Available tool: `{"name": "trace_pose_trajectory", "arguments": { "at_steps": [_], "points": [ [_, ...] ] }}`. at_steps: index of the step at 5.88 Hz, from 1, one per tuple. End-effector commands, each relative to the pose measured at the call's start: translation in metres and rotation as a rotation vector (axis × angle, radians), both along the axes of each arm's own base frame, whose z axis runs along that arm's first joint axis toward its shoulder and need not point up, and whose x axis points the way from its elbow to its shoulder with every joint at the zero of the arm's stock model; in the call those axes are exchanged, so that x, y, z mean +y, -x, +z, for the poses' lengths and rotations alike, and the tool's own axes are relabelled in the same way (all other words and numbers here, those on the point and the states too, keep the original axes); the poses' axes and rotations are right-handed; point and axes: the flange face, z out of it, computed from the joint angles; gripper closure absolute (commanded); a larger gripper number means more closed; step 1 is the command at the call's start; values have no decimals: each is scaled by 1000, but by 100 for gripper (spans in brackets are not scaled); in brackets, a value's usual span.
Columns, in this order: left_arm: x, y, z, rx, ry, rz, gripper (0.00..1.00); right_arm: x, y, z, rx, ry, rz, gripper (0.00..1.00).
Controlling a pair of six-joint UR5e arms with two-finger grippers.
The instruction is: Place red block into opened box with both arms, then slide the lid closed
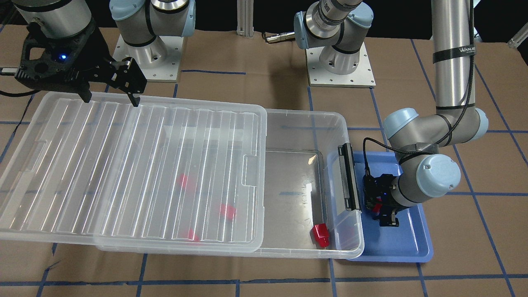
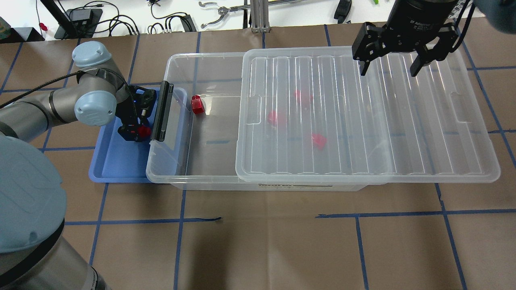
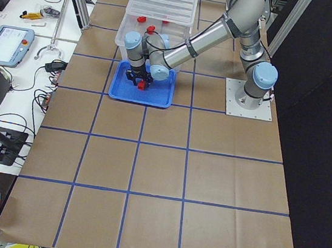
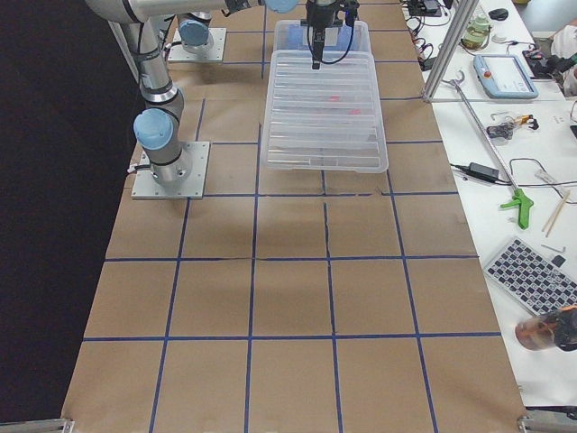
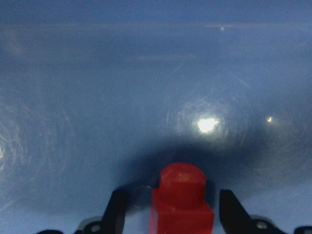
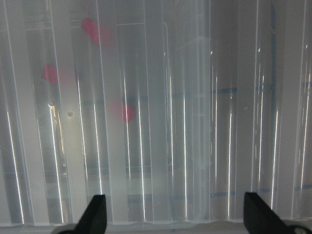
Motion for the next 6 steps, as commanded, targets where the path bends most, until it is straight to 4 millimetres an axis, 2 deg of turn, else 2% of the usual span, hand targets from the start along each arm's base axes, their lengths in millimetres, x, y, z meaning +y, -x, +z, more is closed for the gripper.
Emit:
{"name": "trace_pose_trajectory", "arguments": {
  "at_steps": [1, 2, 3, 4, 5, 6],
  "points": [
    [-6, 0, 25, -9, 31, 2, 93, 0, 0, -1, 0, -3, 5, 0],
    [-1, 2, 55, -13, 40, 23, 93, 0, 0, -2, 0, -3, 5, 0],
    [12, 5, 94, -15, 36, 54, 94, 0, 0, -2, 0, -4, 5, 0],
    [28, 10, 146, -15, 22, 81, 93, 1, 0, -1, 0, -1, 5, 0],
    [40, 13, 184, -15, 20, 92, 93, 0, 0, -2, 0, -4, 5, 0],
    [48, 18, 198, -8, 14, 99, 96, 0, 0, -3, 0, -6, 5, 0]
  ]
}}
